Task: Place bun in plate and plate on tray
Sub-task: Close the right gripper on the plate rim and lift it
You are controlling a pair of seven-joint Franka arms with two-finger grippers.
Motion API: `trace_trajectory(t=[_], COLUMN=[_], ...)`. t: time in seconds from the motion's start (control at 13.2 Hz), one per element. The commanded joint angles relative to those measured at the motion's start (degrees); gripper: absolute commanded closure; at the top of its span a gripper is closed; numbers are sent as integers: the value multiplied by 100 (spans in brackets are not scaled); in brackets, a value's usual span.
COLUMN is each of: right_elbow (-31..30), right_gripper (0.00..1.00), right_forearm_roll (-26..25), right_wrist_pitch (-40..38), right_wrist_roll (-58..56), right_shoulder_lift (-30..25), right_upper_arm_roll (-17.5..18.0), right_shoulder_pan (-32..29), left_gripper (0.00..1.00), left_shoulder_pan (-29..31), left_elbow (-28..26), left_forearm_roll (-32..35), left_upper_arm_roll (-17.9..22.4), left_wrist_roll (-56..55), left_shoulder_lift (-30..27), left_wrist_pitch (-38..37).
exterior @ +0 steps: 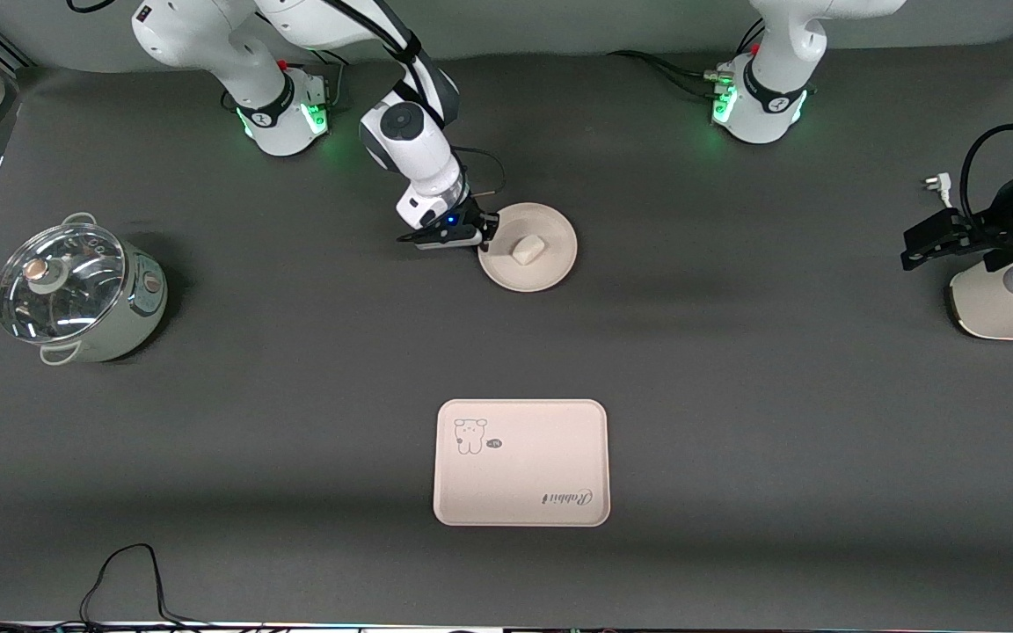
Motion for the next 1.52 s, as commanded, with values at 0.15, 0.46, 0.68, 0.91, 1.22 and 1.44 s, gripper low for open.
trace_trajectory(t=[0.15,0.46,0.68,0.91,1.22,1.44], right_elbow=[74,56,65,161,740,1731], right_gripper=[100,100,100,100,100,100], right_forearm_roll=[107,107,107,107,98,107], right_wrist_pitch=[112,24,-580,-1450,-1945,-2015], right_wrist_roll=[85,59,-29,-258,-275,-653], right_shoulder_lift=[75,-345,-1153,-1997,-1817,-983], right_upper_arm_roll=[-21,-30,-47,-56,-65,-73], right_shoulder_pan=[83,4,-206,-435,-716,-1226], left_gripper=[0,0,0,0,0,0], left_shoulder_pan=[14,14,31,58,49,58], left_elbow=[53,53,53,53,53,53], left_forearm_roll=[-51,-51,-60,-60,-60,-60], left_upper_arm_roll=[6,6,32,23,23,23], left_wrist_roll=[68,68,77,77,25,33], left_shoulder_lift=[-12,-12,15,15,23,32], left_wrist_pitch=[28,63,63,63,72,81])
